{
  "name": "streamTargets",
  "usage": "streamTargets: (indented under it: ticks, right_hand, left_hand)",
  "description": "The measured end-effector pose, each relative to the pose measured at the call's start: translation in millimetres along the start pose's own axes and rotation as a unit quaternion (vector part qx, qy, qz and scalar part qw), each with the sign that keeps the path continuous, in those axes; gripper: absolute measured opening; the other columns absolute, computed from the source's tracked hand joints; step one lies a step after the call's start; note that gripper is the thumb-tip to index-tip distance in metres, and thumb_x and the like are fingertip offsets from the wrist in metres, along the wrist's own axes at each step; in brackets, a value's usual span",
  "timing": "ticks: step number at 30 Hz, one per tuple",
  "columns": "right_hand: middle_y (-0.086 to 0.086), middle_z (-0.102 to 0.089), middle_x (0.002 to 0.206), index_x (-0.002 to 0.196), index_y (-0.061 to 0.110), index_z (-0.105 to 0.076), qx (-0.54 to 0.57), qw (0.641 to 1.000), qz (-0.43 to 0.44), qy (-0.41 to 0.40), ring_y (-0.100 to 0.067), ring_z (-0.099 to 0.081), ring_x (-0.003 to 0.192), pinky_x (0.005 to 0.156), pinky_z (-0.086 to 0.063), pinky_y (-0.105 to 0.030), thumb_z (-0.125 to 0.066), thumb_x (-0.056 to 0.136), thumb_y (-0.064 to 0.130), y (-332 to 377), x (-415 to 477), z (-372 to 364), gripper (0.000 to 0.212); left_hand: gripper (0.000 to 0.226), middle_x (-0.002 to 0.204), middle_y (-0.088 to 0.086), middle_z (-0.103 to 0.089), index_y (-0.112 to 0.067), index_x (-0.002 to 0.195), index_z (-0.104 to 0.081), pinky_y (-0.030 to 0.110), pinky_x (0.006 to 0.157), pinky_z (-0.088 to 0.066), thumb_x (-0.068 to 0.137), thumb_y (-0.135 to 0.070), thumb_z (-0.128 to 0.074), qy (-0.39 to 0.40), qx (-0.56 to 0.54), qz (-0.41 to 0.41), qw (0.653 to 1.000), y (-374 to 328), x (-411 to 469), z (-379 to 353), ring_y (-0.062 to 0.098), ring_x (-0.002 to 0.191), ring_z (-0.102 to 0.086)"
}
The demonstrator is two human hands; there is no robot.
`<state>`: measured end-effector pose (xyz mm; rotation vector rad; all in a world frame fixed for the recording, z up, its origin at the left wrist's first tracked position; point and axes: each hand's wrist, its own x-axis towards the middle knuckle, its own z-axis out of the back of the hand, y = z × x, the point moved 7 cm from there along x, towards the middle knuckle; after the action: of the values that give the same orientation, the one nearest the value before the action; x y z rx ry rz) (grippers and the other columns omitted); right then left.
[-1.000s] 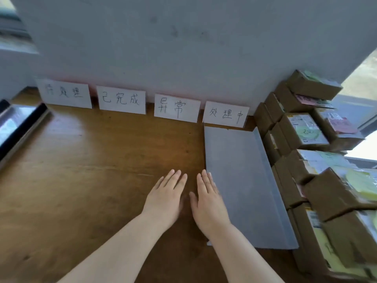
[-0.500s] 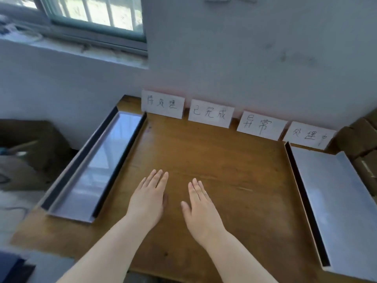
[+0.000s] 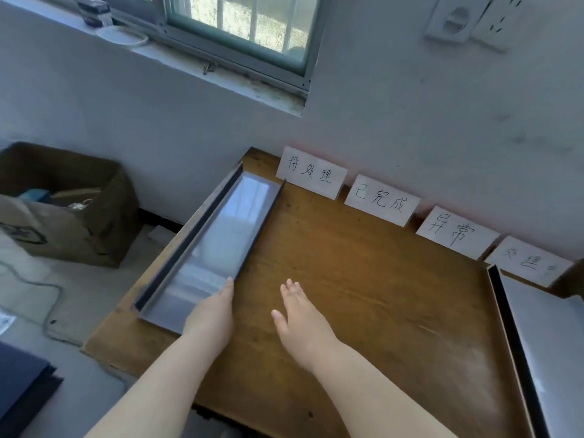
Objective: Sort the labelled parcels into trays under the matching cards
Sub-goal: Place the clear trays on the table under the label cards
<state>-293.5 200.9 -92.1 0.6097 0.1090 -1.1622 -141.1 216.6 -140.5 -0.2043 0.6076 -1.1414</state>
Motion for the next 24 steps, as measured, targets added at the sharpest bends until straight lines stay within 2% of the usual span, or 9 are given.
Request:
streamTargets:
  ticks: [2, 6, 9, 12, 14, 16, 19, 22, 24]
  right_hand:
    - [0.003, -0.003, 0.16, 0.152, 0.014, -0.01, 0.015, 1.0, -0.001, 0.017, -0.008, 0.002, 0.146, 0.115, -0.006, -0.023, -0.031, 0.102, 0.033, 10, 11, -7, 0.057]
    - [-0.001, -0.011, 0.159, 0.151, 0.012, -0.016, 0.092, 0.994, -0.028, 0.044, -0.013, -0.007, 0.146, 0.116, -0.009, -0.026, -0.033, 0.102, 0.032, 27, 35, -20, 0.055]
    - [-0.004, -0.023, 0.156, 0.149, 0.013, -0.024, 0.19, 0.978, -0.078, 0.04, -0.019, -0.019, 0.144, 0.116, -0.016, -0.031, -0.036, 0.101, 0.035, 34, 48, -26, 0.055]
    - [-0.006, -0.034, 0.152, 0.146, 0.013, -0.033, 0.256, 0.96, -0.115, 0.017, -0.021, -0.03, 0.14, 0.112, -0.023, -0.03, -0.036, 0.1, 0.041, 38, 60, -27, 0.054]
    - [-0.005, -0.043, 0.146, 0.142, 0.013, -0.041, 0.292, 0.947, -0.13, -0.006, -0.021, -0.039, 0.134, 0.108, -0.029, -0.03, -0.035, 0.099, 0.045, 40, 65, -23, 0.054]
    - [-0.005, -0.047, 0.143, 0.142, 0.011, -0.04, 0.335, 0.93, -0.145, -0.029, -0.02, -0.043, 0.131, 0.105, -0.031, -0.028, -0.038, 0.098, 0.044, 39, 68, -15, 0.055]
    - [-0.007, -0.052, 0.137, 0.141, 0.009, -0.04, 0.34, 0.925, -0.168, -0.038, -0.021, -0.049, 0.125, 0.102, -0.036, -0.027, -0.049, 0.095, 0.03, 33, 70, -7, 0.051]
    - [-0.006, -0.068, 0.114, 0.115, 0.014, -0.065, 0.29, 0.941, -0.161, -0.065, -0.022, -0.062, 0.101, 0.086, -0.05, -0.028, -0.051, 0.086, 0.013, 28, 74, -2, 0.032]
    - [-0.003, -0.07, 0.096, 0.098, 0.014, -0.069, 0.283, 0.941, -0.156, -0.099, -0.02, -0.062, 0.084, 0.065, -0.048, -0.023, -0.049, 0.083, 0.012, 24, 73, 3, 0.024]
  left_hand:
    - [0.057, 0.129, 0.009, -0.057, -0.025, 0.149, -0.023, 0.032, 0.092, -0.049, 0.097, -0.009, -0.039, -0.012, -0.021, 0.014, 1.0, 4, 0, 3, 0.024, 0.111, -0.058]
    - [0.045, 0.13, 0.005, -0.059, -0.023, 0.141, -0.044, 0.032, 0.097, -0.045, 0.097, -0.015, -0.044, -0.06, -0.117, 0.029, 0.991, 9, 0, 11, 0.021, 0.116, -0.056]
    - [0.041, 0.126, 0.001, -0.063, -0.021, 0.133, -0.055, 0.03, 0.097, -0.044, 0.092, -0.015, -0.056, -0.107, -0.195, 0.053, 0.973, 16, -3, 22, 0.017, 0.115, -0.057]
    - [0.035, 0.12, -0.002, -0.066, -0.021, 0.126, -0.061, 0.028, 0.095, -0.044, 0.091, -0.019, -0.059, -0.132, -0.238, 0.047, 0.961, 17, -7, 29, 0.015, 0.112, -0.059]
    - [0.031, 0.116, -0.006, -0.067, -0.024, 0.123, -0.063, 0.028, 0.094, -0.047, 0.092, -0.024, -0.058, -0.134, -0.254, 0.026, 0.958, 12, -11, 32, 0.011, 0.109, -0.06]
    - [0.028, 0.112, -0.01, -0.068, -0.027, 0.12, -0.064, 0.026, 0.09, -0.048, 0.093, -0.026, -0.057, -0.122, -0.27, 0.011, 0.955, 8, -14, 32, 0.008, 0.105, -0.06]
    - [0.026, 0.103, -0.015, -0.067, -0.033, 0.115, -0.065, 0.025, 0.082, -0.052, 0.095, -0.023, -0.052, -0.059, -0.303, -0.004, 0.951, 3, -12, 27, 0.007, 0.096, -0.062]
    - [0.026, 0.097, -0.012, -0.071, -0.029, 0.11, -0.066, 0.024, 0.084, -0.054, 0.095, -0.014, -0.051, -0.006, -0.32, -0.038, 0.947, 1, -4, 27, -0.002, 0.089, -0.065]
    - [0.026, 0.09, -0.017, -0.07, -0.021, 0.113, -0.066, 0.022, 0.082, -0.055, 0.094, -0.01, -0.053, -0.054, -0.317, -0.062, 0.945, 3, 1, 45, -0.007, 0.085, -0.064]
